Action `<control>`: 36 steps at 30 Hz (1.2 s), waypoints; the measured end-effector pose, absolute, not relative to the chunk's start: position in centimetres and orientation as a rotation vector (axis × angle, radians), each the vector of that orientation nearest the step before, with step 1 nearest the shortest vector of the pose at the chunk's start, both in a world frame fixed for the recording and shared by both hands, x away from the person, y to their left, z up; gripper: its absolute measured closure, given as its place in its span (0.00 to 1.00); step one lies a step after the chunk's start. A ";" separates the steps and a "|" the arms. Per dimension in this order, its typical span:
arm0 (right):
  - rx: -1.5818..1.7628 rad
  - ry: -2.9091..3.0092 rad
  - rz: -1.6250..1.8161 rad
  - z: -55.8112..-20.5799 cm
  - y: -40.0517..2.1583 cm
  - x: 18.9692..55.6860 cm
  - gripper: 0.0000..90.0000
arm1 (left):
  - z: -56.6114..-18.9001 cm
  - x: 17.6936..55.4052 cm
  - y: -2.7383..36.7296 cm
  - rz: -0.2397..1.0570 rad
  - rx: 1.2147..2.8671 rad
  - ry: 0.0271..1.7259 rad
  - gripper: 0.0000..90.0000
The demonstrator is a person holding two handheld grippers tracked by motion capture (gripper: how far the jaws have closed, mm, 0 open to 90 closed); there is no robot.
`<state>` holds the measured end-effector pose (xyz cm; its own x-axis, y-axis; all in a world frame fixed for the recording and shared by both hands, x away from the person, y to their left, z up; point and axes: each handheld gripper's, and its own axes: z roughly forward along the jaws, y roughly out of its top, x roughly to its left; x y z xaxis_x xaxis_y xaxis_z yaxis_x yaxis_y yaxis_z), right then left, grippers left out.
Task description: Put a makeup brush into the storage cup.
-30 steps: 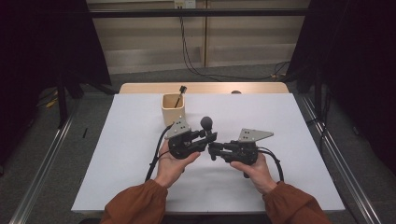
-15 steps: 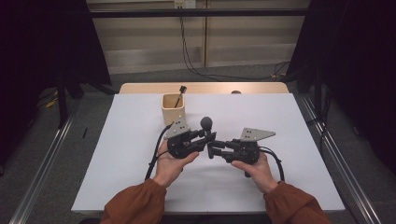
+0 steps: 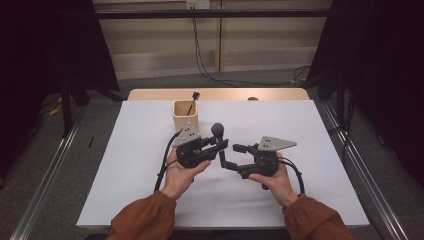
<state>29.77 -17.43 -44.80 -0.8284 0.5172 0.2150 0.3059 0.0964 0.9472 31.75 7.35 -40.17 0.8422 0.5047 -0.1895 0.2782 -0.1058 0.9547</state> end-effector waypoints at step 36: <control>0.971 1.974 1.600 -44.5 -20.4 27.7 0.03 | -38.9 32.1 10.1 0.249 1.698 0.625 0.78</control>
<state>27.68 -20.35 -44.49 -0.6688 0.7360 0.1048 0.2551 0.0948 0.9622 32.10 10.14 -38.93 0.8300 0.5305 -0.1724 0.2666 -0.1057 0.9580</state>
